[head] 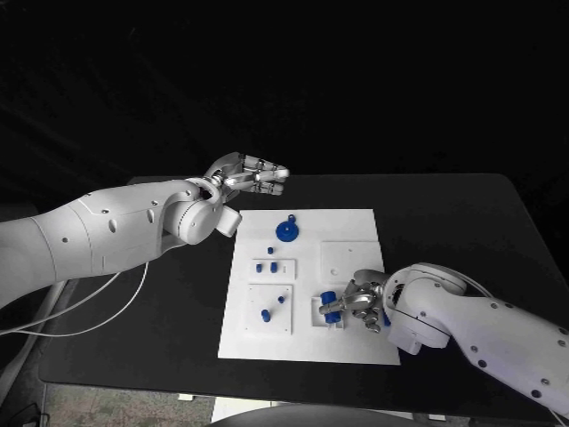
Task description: Assemble the parts on the task board
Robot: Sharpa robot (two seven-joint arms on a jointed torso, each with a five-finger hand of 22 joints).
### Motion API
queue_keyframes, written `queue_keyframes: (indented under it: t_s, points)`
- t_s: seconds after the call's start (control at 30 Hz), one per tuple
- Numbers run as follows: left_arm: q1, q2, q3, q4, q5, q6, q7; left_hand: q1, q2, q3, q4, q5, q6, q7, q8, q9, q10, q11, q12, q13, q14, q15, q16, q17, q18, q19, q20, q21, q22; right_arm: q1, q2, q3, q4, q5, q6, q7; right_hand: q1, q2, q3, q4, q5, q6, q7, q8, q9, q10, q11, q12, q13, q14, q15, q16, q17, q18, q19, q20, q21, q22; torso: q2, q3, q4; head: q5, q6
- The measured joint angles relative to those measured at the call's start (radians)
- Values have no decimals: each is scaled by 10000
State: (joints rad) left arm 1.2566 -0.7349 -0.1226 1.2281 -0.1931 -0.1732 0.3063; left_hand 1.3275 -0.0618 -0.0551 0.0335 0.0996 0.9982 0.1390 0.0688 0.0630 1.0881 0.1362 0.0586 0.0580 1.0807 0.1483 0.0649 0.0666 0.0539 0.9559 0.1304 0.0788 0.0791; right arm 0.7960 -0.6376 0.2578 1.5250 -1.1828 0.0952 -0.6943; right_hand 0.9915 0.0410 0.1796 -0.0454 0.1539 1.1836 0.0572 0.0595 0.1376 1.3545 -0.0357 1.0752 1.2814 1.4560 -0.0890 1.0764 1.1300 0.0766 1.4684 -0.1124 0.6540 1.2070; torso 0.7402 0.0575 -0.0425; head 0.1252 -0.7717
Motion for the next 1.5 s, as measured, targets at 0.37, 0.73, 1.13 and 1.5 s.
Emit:
queue_keyframes:
  t_s: [0.37,0.73,1.13,1.5]
  points:
    - [0,0,0,5,-3,1,-12,0,0,0,0,0,0,0,0,0,0,0,0,0,0,0,0,0,0,0,0,0,0,30,228,-40,-239,-44,217,-9,0,-3,-72,12,-1,17,-19,-31,-31,0,1,0,-11,23,-22,0,1,0,0,1,0,-9,0,-1,-4,74,-23]
    - [0,-6,0,13,-7,1,-28,0,0,0,0,0,0,0,0,0,0,0,0,0,0,0,0,0,-1,0,0,0,1,18,334,-89,-314,-135,309,0,0,-4,-663,182,-28,104,-107,50,-18,2,0,-86,-47,29,-29,-78,-13,0,0,1,-52,-9,6,-4,-3,149,-37]
    - [0,-12,-1,17,-15,1,-51,0,0,0,0,0,-35,36,0,-1,0,-1,0,0,-20,21,0,1,0,0,0,0,-2,16,346,-161,-345,-238,525,1,-139,-951,-910,1301,-997,15,-15,82,91,-179,49,-202,-96,30,-30,-182,-30,0,0,1,-131,-9,4,1,-12,213,-80]
    - [0,-14,-1,17,-21,0,-64,0,0,0,0,0,-35,36,0,-1,1,-1,0,-1,-36,36,0,1,0,1,0,0,-7,17,354,-169,-344,-287,494,18,-61,-1225,-1538,1893,-997,-119,8,84,18,-218,74,-278,-130,29,-29,-272,24,0,0,1,-225,39,1,16,-18,203,-90]
